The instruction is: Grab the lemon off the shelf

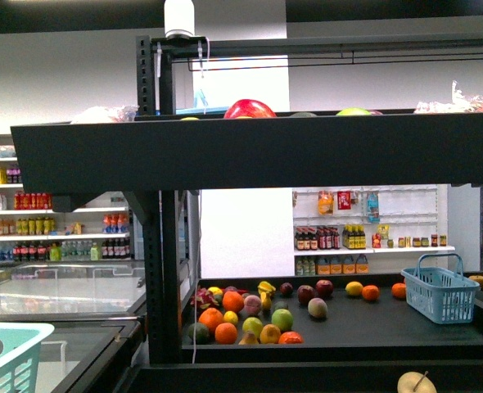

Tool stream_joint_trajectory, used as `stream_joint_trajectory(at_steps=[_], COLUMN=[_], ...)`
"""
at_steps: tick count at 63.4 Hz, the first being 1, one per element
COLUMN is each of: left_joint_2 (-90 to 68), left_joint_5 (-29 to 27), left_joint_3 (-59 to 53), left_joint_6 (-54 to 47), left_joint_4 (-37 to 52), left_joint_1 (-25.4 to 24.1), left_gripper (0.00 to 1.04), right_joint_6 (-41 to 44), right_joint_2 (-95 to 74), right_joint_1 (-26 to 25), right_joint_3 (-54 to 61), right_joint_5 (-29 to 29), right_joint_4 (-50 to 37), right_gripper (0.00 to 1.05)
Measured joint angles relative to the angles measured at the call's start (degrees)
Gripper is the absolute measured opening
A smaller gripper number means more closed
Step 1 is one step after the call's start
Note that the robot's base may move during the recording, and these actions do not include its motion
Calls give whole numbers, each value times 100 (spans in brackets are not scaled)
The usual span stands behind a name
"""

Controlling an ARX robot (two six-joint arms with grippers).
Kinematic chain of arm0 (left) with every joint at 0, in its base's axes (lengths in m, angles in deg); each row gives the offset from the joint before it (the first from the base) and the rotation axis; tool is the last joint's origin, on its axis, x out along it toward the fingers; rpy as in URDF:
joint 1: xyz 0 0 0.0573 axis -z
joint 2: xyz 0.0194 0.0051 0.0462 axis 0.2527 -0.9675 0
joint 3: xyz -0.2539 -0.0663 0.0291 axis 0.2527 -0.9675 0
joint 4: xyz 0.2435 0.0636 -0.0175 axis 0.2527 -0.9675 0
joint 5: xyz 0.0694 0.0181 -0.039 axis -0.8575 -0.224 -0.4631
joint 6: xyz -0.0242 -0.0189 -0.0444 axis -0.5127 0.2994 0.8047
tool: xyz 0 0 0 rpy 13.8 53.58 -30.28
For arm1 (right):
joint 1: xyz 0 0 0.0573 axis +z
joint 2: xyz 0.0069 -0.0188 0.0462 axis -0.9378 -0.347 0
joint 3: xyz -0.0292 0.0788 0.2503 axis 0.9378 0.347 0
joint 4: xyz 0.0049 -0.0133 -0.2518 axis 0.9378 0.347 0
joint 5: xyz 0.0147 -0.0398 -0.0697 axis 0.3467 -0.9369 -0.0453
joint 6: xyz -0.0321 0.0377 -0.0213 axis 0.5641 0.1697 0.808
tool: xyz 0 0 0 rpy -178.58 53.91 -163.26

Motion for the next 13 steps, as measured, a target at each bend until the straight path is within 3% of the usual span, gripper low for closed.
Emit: stream_joint_trajectory(at_steps=[13], left_joint_2=[0], left_joint_5=[0], left_joint_3=[0], left_joint_6=[0], left_joint_4=[0], left_joint_1=[0], left_gripper=[97], right_joint_6=[0], right_joint_2=[0], right_joint_1=[0], right_joint_3=[0], right_joint_5=[0], right_joint_4=[0], right_gripper=[97])
